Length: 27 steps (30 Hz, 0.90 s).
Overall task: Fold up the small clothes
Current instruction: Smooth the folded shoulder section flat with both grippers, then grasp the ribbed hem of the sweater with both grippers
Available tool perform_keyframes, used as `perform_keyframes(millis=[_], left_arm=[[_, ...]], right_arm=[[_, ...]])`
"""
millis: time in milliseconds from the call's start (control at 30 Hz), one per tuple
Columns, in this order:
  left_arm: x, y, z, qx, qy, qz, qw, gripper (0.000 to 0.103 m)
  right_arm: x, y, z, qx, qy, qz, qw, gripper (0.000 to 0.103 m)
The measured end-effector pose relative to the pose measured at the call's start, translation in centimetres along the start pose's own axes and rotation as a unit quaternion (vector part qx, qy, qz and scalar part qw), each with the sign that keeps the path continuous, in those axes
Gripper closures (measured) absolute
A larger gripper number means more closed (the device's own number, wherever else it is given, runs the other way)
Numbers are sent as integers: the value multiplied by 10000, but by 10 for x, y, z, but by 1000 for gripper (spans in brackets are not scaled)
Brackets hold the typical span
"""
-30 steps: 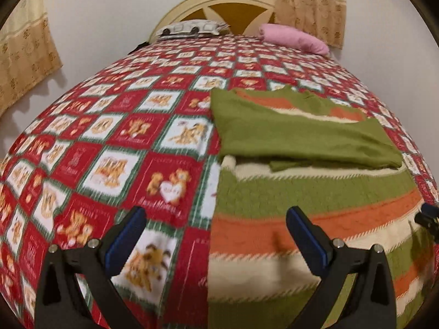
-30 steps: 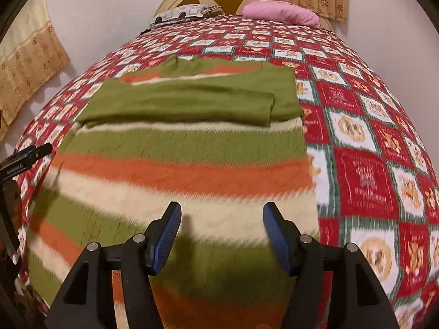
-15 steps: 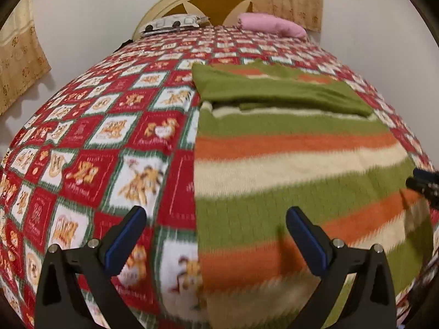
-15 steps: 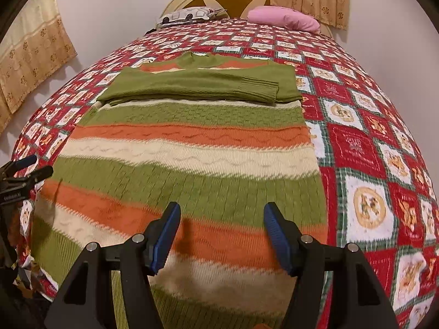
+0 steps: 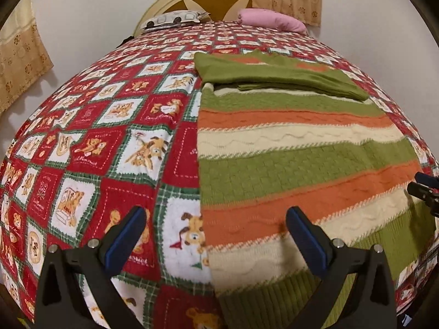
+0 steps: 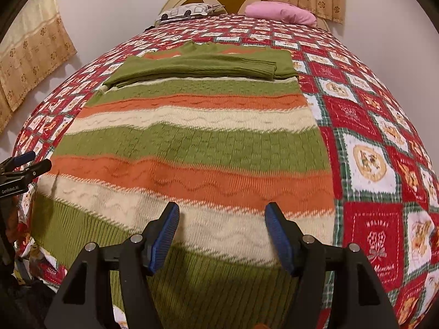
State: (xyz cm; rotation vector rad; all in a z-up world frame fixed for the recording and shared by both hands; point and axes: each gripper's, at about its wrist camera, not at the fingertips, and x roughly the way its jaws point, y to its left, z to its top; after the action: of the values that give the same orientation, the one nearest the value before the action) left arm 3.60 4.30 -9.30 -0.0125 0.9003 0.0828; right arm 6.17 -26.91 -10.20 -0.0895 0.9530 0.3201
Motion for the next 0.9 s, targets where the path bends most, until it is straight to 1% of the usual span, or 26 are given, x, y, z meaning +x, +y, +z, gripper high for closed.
perform_keyframes(millis=[233,300,367,500,567,767,900], left_arm=[[-2,-3,-13,-13,136,-89,9999,0],[-3,-4,-15,-10,178,-107,9998,4],[-4,-6,-17,-16,187,-133,9997,4],[-4,-11,-22,48,267,-168,9995,7],[-3,-13,-24,59,309,-186,9993,7],[-4,-16,-29,79,397,-205,9990,13],[-5,-18,-34,56,459,-260,9986,20]], right_arm=[[-5,8,-13,-3,-52,12,10000,35],[-7,9,-16,19,-83,2,10000,35],[-8,9,-19,60,-121,2,9999,34],[-9,9,-25,79,-193,1,9998,29],[-9,10,-26,29,-212,-46,9998,29],[-10,11,-29,3,-265,-46,9996,28],[-11,10,-31,-3,-304,-15,9995,28]])
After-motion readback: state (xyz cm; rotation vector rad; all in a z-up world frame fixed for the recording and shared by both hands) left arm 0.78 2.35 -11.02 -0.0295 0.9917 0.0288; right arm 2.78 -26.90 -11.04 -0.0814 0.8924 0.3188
